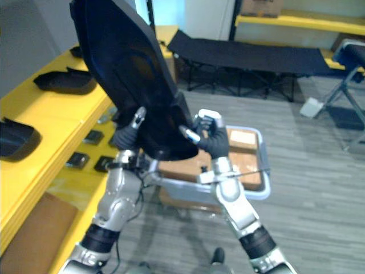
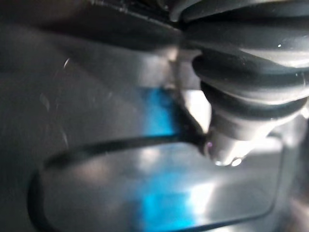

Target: Walk over and take plastic housings, then place them on the shelf

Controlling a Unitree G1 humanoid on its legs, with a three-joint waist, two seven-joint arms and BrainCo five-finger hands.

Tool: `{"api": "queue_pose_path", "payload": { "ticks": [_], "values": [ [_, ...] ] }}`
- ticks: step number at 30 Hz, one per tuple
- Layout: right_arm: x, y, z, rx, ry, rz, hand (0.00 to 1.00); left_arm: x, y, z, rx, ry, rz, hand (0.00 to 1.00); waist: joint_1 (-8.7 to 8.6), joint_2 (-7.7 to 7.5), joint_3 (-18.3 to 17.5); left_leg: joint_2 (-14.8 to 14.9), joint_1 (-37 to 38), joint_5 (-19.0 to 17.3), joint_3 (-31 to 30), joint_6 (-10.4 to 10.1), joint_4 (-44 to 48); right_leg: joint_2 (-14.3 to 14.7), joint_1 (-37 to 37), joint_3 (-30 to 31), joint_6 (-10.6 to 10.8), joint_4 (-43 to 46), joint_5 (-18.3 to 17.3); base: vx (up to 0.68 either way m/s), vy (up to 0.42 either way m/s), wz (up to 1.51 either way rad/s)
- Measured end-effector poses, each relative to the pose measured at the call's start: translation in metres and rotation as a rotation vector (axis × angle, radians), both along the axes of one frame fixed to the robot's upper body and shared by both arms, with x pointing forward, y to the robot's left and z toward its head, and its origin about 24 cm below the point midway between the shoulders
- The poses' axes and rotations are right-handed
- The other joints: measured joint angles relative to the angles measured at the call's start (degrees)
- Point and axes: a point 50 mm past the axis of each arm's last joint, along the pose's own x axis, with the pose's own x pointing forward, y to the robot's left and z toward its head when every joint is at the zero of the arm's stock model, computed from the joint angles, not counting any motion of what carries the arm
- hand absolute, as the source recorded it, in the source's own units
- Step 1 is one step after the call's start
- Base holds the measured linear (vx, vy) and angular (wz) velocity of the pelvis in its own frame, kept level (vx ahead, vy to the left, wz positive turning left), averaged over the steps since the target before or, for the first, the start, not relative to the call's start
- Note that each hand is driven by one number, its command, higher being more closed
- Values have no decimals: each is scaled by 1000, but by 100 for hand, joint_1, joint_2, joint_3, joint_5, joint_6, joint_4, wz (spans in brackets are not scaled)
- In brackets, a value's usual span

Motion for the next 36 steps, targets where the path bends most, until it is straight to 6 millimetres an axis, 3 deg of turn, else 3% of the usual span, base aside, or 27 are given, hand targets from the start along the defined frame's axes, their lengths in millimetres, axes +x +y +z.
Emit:
{"api": "queue_pose_path", "payload": {
  "ticks": [1,4,6,9,12,17,21,24,28,33,36],
  "values": [
    [-1,-7,7,50,-16,-3,0,-1,6,-3,31,5,60,100,-9,4,-12,3,17,-9,35,4,-2,5,-4,37,8,0,2,-3,14,-18],
    [-8,-53,34,213,-152,-123,0,-8,38,-22,108,84,297,100,-19,1,-42,6,90,-22,118,4,-58,16,-16,116,32,-2,10,2,13,-13],
    [-17,-72,38,261,-197,-168,0,-14,56,-34,114,142,404,100,-25,-7,-132,21,91,-21,124,0,-93,30,-30,115,49,-5,-3,23,8,-2],
    [-28,-86,21,301,-140,-150,0,-22,71,-44,106,188,492,100,-20,-37,-235,34,90,-35,129,-17,-97,42,-33,115,65,-6,-20,24,7,0],
    [-41,-95,-11,363,-32,-128,0,-32,79,-43,110,175,554,100,-26,-65,-263,34,91,-64,145,-16,-96,41,-40,122,75,-8,-42,3,6,-1],
    [-79,-115,-67,336,194,-311,0,-61,93,-35,38,99,630,100,-173,18,-311,34,87,-133,213,-8,-95,42,-88,176,85,-8,-83,21,22,-6],
    [-88,-118,-96,351,320,-391,0,-77,94,-30,0,36,633,100,-197,75,-343,35,93,-171,345,3,-85,50,-153,293,80,0,-79,11,22,-15],
    [-90,-119,-104,361,342,-395,0,-88,96,-25,-4,-19,637,100,-176,126,-362,35,89,-201,336,17,-82,48,-129,280,73,-1,-101,-2,7,1],
    [-68,-105,-107,379,337,-281,0,-98,107,-17,36,-69,690,100,-116,161,-365,22,27,-203,92,26,-53,18,10,59,68,-33,-163,-14,10,26],
    [-37,-65,-92,335,312,-100,0,-116,123,-2,125,-129,806,100,311,275,-350,-18,-338,-130,-600,43,23,-33,152,-639,100,-50,-274,-4,1,69],
    [-22,-47,-79,262,274,-23,0,-136,140,-5,179,-85,905,100,651,344,-352,-51,-443,-61,-955,2,31,-41,310,-1006,140,1,-294,58,-1,60]
  ]
}}
